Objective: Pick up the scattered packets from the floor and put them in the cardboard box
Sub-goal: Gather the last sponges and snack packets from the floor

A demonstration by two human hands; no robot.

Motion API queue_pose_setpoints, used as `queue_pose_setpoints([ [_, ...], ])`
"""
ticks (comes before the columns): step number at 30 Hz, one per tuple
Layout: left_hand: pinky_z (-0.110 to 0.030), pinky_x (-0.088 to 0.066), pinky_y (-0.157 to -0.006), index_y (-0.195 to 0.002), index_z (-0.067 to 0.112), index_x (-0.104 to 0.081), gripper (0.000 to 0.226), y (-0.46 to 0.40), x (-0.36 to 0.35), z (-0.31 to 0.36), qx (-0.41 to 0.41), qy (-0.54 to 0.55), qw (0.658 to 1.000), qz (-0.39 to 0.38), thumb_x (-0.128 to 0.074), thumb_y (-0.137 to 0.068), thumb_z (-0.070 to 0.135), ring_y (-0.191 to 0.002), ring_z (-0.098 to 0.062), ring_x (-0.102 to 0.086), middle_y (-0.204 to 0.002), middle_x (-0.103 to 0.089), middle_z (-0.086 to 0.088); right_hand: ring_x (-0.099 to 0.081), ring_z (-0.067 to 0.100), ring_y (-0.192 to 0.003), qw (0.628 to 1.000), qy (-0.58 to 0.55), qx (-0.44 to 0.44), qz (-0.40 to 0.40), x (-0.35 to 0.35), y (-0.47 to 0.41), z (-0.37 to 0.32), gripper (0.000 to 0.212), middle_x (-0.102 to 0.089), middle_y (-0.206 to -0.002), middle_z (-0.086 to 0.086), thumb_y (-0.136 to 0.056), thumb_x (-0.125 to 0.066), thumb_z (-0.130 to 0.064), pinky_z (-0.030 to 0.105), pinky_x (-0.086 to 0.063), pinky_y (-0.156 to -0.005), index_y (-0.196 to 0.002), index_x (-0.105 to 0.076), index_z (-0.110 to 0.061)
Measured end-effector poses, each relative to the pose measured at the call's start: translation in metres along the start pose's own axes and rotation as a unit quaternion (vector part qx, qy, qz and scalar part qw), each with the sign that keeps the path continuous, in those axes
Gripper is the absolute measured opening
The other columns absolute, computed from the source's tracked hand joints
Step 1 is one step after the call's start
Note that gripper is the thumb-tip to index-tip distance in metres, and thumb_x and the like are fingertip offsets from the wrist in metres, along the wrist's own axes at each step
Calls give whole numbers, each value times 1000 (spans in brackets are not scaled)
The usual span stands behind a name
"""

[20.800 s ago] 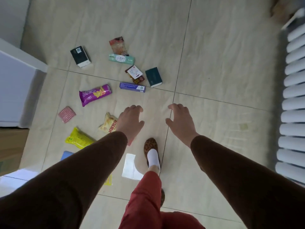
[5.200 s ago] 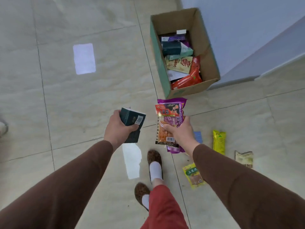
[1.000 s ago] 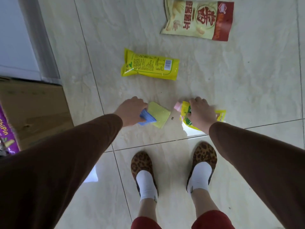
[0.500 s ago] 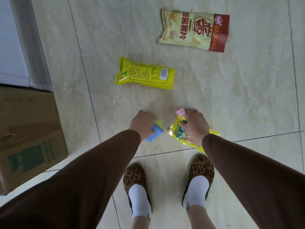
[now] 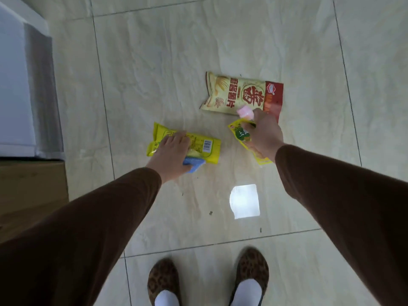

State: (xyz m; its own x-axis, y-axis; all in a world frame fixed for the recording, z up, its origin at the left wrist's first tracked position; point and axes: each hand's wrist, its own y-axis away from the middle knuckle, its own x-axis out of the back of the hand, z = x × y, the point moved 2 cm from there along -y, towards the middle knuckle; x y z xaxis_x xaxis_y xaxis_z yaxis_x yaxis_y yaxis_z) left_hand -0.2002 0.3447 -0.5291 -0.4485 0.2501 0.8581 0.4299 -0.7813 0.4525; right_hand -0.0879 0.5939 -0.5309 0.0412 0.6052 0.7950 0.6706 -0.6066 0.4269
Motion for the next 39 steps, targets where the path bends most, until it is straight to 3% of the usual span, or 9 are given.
queue_pose_setpoints([
  [2,-46,-35,-106,-144,7,-40,87,-9,-5,-7,-8,-29,1000,2,-77,-73,42,-131,-35,-46,-144,-49,-14,-41,33,-128,997,64,47,-16,2,-35,-14,36,-50,-137,14,-95,-60,-38,44,-39,-99,-117,-56,-9],
  [4,-46,-41,-98,-153,9,-29,108,-18,-6,-16,-22,-62,998,12,-76,-67,55,-123,-35,-48,-135,-56,-10,-15,31,-149,992,103,62,-49,3,-67,-24,45,-24,-160,8,-95,-60,-42,52,-23,-116,-126,-57,-10],
  [7,-44,-38,-99,-149,13,-34,105,-33,-12,-24,-34,-98,995,1,-68,-66,68,-118,-30,-45,-131,-52,-5,10,29,-154,982,145,59,-106,-1,-107,-29,51,3,-168,2,-94,-60,-48,59,-8,-120,-130,-56,-13],
  [11,-44,-39,-104,-140,13,-39,98,-47,-24,-28,-34,-81,996,-3,-72,-64,65,-122,-30,-47,-133,-49,-7,-20,35,-149,976,160,42,-144,-5,-122,-29,58,3,-167,6,-92,-60,-54,62,-20,-116,-139,-50,-21],
  [14,-48,-37,-107,-141,10,-38,99,-44,-32,-23,-11,-95,995,-5,-78,-65,58,-126,-33,-48,-140,-48,-10,-30,42,-140,968,221,45,-108,-8,-108,-25,54,-16,-163,11,-90,-59,-57,62,-21,-113,-135,-53,-29],
  [17,-47,-42,-99,-137,9,-39,89,-38,-32,-10,23,-127,992,-1,-79,-68,49,-115,-33,-52,-127,-53,-11,-38,39,-133,968,241,47,-47,-19,-76,-20,47,-46,-141,16,-91,-59,-53,58,-27,-111,-127,-58,-23],
  [20,-43,-46,-85,-134,9,-38,79,-31,-25,2,93,-69,993,-12,-74,-71,40,-106,-33,-56,-117,-56,-11,-44,37,-129,968,247,35,-31,-26,-38,-14,43,-56,-129,17,-92,-57,-51,53,-29,-108,-121,-59,-19],
  [27,-44,-48,-85,-126,12,-39,74,35,4,22,262,151,953,-2,-78,-71,43,-106,-35,-57,-113,-57,-11,-53,34,-117,973,220,0,-74,1,43,-8,42,-63,-117,12,-91,-53,-55,47,-31,-98,-111,-57,-18],
  [39,-48,-50,-88,-124,15,-40,76,244,113,32,381,286,878,34,-80,-64,41,-105,-34,-57,-111,-57,-9,-58,31,-104,972,198,94,-90,75,216,-137,38,-64,-102,6,-90,-54,-58,43,-31,-92,-99,-57,-21],
])
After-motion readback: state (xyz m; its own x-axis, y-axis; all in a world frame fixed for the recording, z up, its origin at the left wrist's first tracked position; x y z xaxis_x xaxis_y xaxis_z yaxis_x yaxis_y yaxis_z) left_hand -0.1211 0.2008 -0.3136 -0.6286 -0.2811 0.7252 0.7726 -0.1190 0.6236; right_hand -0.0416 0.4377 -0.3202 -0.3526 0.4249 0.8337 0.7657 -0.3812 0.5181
